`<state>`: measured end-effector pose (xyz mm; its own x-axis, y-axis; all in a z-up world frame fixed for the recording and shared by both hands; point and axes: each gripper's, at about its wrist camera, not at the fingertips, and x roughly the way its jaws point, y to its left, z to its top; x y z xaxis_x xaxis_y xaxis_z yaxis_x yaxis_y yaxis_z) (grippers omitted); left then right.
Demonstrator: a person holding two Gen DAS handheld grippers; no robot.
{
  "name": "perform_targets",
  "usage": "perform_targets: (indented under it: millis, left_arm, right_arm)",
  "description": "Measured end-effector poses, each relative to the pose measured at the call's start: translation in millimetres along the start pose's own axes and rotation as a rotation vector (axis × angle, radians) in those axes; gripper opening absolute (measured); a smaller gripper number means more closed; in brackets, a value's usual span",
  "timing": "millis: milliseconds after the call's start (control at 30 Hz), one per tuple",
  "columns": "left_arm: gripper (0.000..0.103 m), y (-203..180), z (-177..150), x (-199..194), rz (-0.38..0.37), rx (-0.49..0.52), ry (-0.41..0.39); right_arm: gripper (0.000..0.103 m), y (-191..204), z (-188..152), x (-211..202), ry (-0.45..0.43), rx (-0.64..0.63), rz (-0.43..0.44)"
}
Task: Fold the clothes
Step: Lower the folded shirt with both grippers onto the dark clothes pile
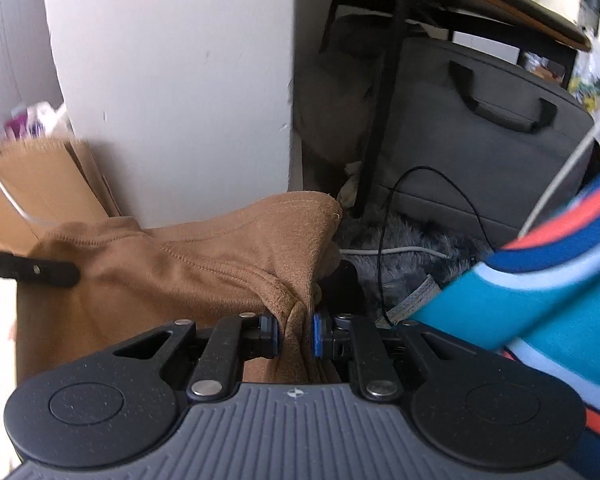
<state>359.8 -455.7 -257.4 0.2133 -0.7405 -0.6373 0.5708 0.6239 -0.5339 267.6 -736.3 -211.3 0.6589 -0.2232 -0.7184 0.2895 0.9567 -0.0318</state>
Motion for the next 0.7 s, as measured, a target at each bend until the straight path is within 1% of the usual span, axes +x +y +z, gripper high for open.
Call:
perform_targets:
  millis: [133,200,267,333,367,433,467,500,533,567,600,667,700]
  left_arm:
    - [0.006,1,2,9,0.015,0.03,0.003]
    - [0.008,1,5,11,0.022,0.052,0.017]
    - [0.01,3,8,12,0.024,0.061,0.03]
    - [0.011,6,12,11,0.024,0.058,0.054]
    - [0.012,7,14,10,0.025,0.059,0.067]
    - [0.016,5,17,5,0.023,0.072,0.085]
    - [0.019,4,19,3,0.025,0.079,0.087]
    - [0.026,2,22,-1,0.032,0.083,0.087]
    - [0.038,3,25,-5,0.045,0.084,0.083]
    - [0.048,4,27,-9,0.073,0.08,0.067]
    - [0.065,4,30,-15,0.095,0.073,0.047]
    - [0.062,9,31,-25,0.104,0.061,0.025]
    - [0.057,9,30,-29,0.092,0.057,0.031]
  right_arm:
    - [0.015,-4,4,16,0.019,0.056,-0.024]
    - [0.017,-4,5,25,0.036,0.047,-0.043]
    - [0.023,-4,6,34,0.053,0.034,-0.063]
    - [0.036,-3,10,39,0.068,-0.02,-0.09]
    - [0.036,-3,13,40,0.072,-0.044,-0.1]
    - [0.042,-6,20,34,0.061,-0.058,-0.11]
    - [0.043,-9,23,28,0.045,-0.049,-0.116]
    - [0.045,-11,25,22,0.028,-0.04,-0.114]
    - [0.045,-13,27,16,0.011,-0.031,-0.111]
    - [0.045,-15,29,10,-0.006,-0.021,-0.108]
    - [0.045,-17,30,4,-0.026,-0.013,-0.104]
    - [0.045,-17,27,-14,-0.096,-0.009,-0.086]
    - [0.044,-18,22,-24,-0.128,0.008,-0.075]
